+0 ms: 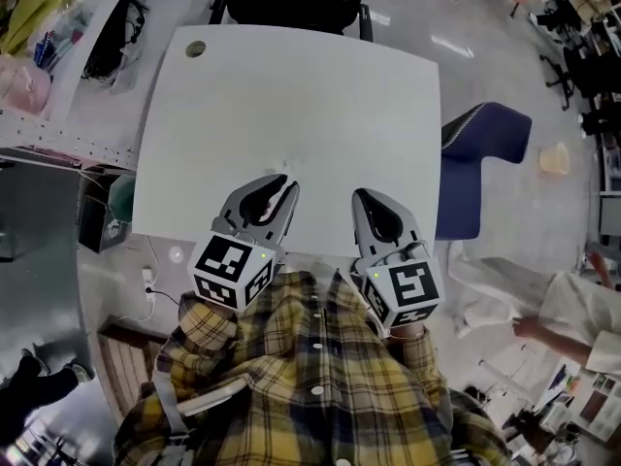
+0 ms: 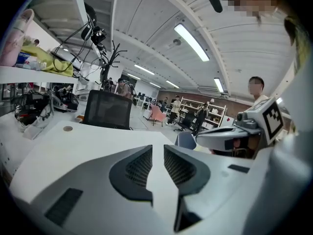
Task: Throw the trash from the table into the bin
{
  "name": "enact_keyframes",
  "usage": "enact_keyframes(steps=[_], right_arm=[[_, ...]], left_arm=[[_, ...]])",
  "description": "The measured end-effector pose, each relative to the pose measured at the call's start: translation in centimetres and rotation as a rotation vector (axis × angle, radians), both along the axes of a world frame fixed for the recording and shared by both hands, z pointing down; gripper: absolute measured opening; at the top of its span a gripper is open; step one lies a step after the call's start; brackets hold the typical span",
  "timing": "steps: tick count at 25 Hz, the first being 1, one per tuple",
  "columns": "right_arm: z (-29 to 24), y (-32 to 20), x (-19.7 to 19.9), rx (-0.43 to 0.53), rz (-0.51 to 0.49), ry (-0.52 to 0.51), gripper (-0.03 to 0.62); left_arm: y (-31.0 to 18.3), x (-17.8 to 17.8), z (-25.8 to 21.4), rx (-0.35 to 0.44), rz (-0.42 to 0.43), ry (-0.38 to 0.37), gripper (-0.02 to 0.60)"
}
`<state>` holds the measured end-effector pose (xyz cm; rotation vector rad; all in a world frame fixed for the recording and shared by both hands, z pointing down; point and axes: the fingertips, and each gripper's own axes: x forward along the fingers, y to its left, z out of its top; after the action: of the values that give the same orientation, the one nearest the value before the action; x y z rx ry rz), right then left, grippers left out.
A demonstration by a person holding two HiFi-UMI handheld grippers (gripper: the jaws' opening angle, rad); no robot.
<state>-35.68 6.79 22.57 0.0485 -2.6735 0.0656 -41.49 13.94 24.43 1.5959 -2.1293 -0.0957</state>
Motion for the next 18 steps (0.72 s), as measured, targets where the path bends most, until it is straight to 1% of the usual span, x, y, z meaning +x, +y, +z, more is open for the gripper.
enact_keyframes(steps=[1, 6, 10, 13, 18], right_arm=[[0.2, -0.1, 0.1, 0.004, 0.003, 0.004, -0.002], [1.5, -0.2, 0.3, 0.010, 0.006, 0.042, -0.002], [2.4, -0.7, 0.6, -0.004, 0.013, 0.071, -0.002], [3.4, -1.0, 1.2, -0.023, 0.020, 0.102, -0.002], [4.8, -1.8, 1.6, -0.037, 0.043, 0.121, -0.002]], left_arm=[[-0.1, -0.1, 0.7, -0.011, 0.002, 0.006, 0.069], [-0.1, -0.6, 4.7, -0.084, 0.003, -0.001, 0.112], [-0.7, -1.0, 7.9, -0.149, 0.011, 0.016, 0.169], [-1.3, -1.1, 10.4, -0.212, 0.031, 0.005, 0.210], [-1.8, -1.4, 14.9, -0.300, 0.062, 0.037, 0.242]])
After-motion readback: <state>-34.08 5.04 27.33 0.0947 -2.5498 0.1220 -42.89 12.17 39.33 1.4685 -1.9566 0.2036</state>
